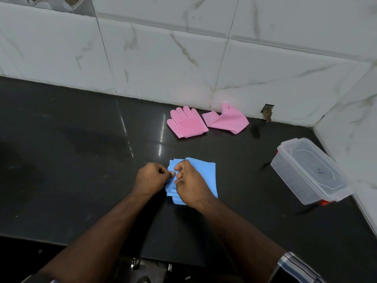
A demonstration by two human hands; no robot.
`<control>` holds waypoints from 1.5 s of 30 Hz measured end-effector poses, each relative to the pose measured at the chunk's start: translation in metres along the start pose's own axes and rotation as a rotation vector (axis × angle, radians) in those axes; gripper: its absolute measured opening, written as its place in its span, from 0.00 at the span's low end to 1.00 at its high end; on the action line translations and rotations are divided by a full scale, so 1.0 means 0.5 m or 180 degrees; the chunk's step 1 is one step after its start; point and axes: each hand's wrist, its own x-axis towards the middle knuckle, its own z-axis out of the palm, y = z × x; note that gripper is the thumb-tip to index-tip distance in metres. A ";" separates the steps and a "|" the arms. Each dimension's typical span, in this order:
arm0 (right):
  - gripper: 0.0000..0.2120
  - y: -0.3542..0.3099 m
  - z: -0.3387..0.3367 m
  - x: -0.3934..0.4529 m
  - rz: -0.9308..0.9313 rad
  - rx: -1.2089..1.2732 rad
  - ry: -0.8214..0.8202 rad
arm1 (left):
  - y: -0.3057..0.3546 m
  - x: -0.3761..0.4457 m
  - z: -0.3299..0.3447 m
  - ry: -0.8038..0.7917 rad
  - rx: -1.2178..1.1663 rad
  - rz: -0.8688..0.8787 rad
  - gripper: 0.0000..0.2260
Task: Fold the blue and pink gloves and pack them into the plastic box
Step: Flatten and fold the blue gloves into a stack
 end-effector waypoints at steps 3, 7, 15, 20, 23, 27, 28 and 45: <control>0.13 0.014 0.002 -0.007 0.0046 0.0379 0.0088 | 0.012 -0.001 0.002 0.0002 0.0286 0.0102 0.13; 0.15 0.024 -0.003 -0.017 0.0035 0.0749 0.0027 | 0.019 -0.003 0.009 0.0055 0.0521 0.0248 0.15; 0.16 0.033 -0.031 -0.013 0.0033 0.0932 0.0121 | 0.007 0.000 0.017 0.0130 0.0596 0.0289 0.12; 0.14 0.106 -0.095 -0.024 -0.0521 -0.0769 0.1047 | -0.001 -0.001 0.024 0.0216 0.0603 0.0363 0.10; 0.22 0.145 -0.091 -0.037 -0.0153 -0.1888 0.0232 | -0.001 0.000 0.023 0.0164 0.0681 0.0375 0.11; 0.27 0.151 -0.065 -0.045 0.0059 -0.2081 -0.0126 | 0.020 -0.010 0.021 0.0345 0.1135 0.0553 0.13; 0.28 0.149 -0.060 -0.045 0.0052 -0.2120 -0.0138 | 0.031 -0.017 0.028 0.0485 0.1357 0.0721 0.15; 0.28 0.143 -0.093 -0.063 0.0020 -0.1740 -0.0266 | 0.014 -0.022 0.127 -0.0260 0.2542 0.1539 0.33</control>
